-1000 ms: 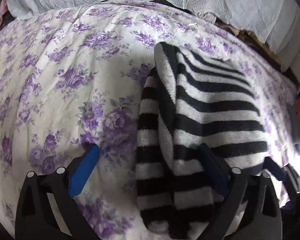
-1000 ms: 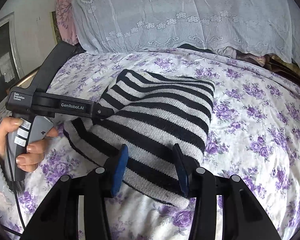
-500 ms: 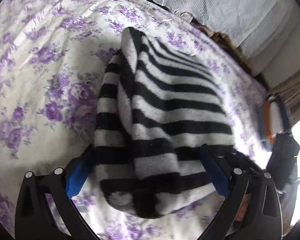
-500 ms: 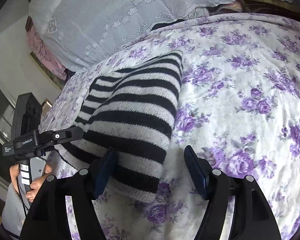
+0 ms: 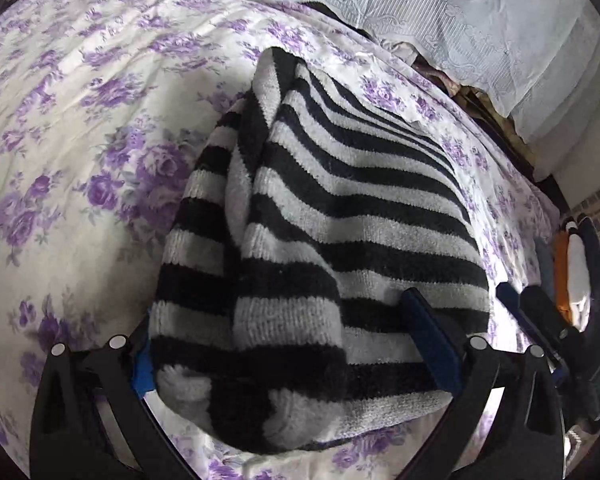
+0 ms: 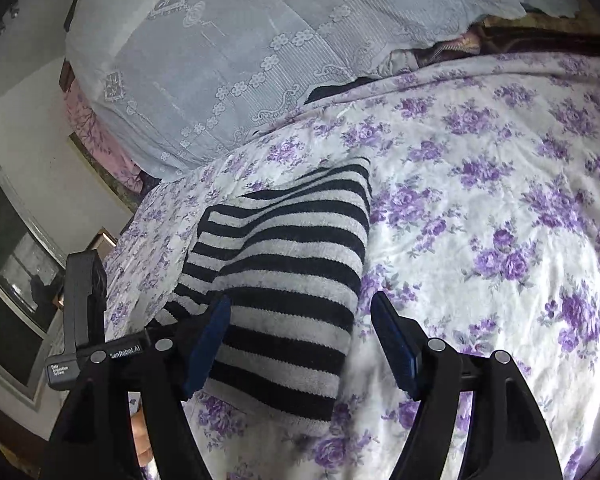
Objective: Fold small clothes
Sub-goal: 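Grasp the folded striped sweater bundle with both tools, then lift the striped sweater bundle with both tools and carry it toward the clothes stack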
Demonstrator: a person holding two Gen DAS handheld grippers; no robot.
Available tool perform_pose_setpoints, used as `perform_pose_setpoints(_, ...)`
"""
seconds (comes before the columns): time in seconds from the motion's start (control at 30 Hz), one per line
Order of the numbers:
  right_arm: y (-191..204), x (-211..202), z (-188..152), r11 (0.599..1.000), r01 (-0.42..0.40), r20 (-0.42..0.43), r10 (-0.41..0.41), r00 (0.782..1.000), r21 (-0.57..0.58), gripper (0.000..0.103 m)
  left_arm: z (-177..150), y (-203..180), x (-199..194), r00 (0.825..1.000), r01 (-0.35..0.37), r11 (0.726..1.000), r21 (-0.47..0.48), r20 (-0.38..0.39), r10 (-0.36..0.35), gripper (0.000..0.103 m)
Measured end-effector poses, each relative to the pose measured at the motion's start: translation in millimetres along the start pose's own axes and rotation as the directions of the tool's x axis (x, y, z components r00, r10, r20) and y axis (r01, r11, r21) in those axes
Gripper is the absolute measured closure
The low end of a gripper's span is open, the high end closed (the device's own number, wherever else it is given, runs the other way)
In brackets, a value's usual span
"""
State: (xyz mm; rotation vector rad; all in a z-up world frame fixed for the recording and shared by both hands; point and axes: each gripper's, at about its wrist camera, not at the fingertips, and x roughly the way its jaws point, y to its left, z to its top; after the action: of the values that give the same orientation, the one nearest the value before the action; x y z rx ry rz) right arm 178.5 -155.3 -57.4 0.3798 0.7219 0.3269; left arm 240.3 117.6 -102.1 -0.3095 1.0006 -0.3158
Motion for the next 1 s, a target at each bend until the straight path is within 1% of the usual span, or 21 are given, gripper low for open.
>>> perform_pose_setpoints(0.1, 6, 11, 7, 0.999, 0.031, 0.000, -0.031, 1.000, -0.020, 0.030, -6, -1, -1, 0.999, -0.022, 1.000, -0.008, 0.036, 0.023, 0.004)
perform_pose_setpoints(0.2, 2, 35, 3, 0.997, 0.067, -0.064, -0.069, 0.996, -0.025, 0.029, -9, 0, -3, 0.998, -0.029, 1.000, 0.000, 0.062, 0.028, 0.004)
perform_pose_setpoints(0.23, -3, 40, -2, 0.998, 0.062, -0.066, -0.063, 0.996, -0.010, 0.022, -9, -1, -2, 0.997, -0.037, 0.999, 0.008, 0.064, 0.036, 0.004)
perform_pose_setpoints(0.27, -9, 42, -6, 0.999, 0.052, -0.058, -0.051, 0.997, 0.012, 0.017, -9, -2, -1, 0.997, -0.043, 0.999, 0.017, 0.067, 0.042, 0.004)
perform_pose_setpoints(0.33, -17, 43, -6, 0.998, 0.023, -0.068, -0.019, 0.997, 0.052, 0.017, -8, -4, -1, 0.996, -0.047, 0.999, 0.025, 0.072, 0.045, 0.004)
perform_pose_setpoints(0.37, -16, 42, -5, 0.998, 0.024, -0.069, -0.020, 0.997, 0.054, 0.017, -7, -4, -1, 0.996, -0.047, 0.999, 0.025, 0.073, 0.045, 0.004)
perform_pose_setpoints(0.5, -2, 32, 6, 0.996, 0.081, -0.015, -0.082, 0.997, -0.020, 0.017, -5, -4, -1, 0.997, -0.042, 0.999, 0.024, 0.070, 0.041, 0.004)
perform_pose_setpoints(0.63, 3, 37, 27, 0.996, 0.083, -0.004, -0.083, 0.997, -0.033, 0.017, -4, -5, -1, 0.997, -0.043, 0.999, 0.025, 0.068, 0.041, 0.004)
perform_pose_setpoints(0.7, 1, 47, 32, 0.996, 0.086, -0.020, -0.086, 0.996, -0.029, 0.016, -4, -5, 0, 0.997, -0.042, 0.999, 0.025, 0.067, 0.040, 0.004)
perform_pose_setpoints(0.77, -9, 65, 28, 0.994, 0.113, -0.082, -0.113, 0.990, -0.009, 0.014, -4, -5, 0, 0.997, -0.041, 0.999, 0.026, 0.066, 0.040, 0.004)
perform_pose_setpoints(0.83, -26, 69, 21, 0.996, 0.058, -0.070, -0.053, 0.996, 0.071, 0.008, -4, -5, 0, 0.997, -0.047, 0.998, 0.031, 0.065, 0.045, 0.004)
perform_pose_setpoints(0.87, -34, 70, 20, 0.994, 0.026, -0.077, -0.017, 0.997, 0.108, 0.008, -4, -6, 1, 0.997, -0.047, 0.998, 0.034, 0.064, 0.045, 0.004)
perform_pose_setpoints(0.9, -37, 70, 20, 0.992, 0.012, -0.081, -0.002, 0.997, 0.123, 0.008, -4, -6, 1, 0.997, -0.047, 0.998, 0.036, 0.065, 0.045, 0.004)
perform_pose_setpoints(1.0, -35, 63, 22, 0.993, 0.015, -0.091, -0.005, 0.996, 0.117, 0.008, -3, -5, 1, 0.997, -0.042, 0.999, 0.034, 0.064, 0.039, 0.004)
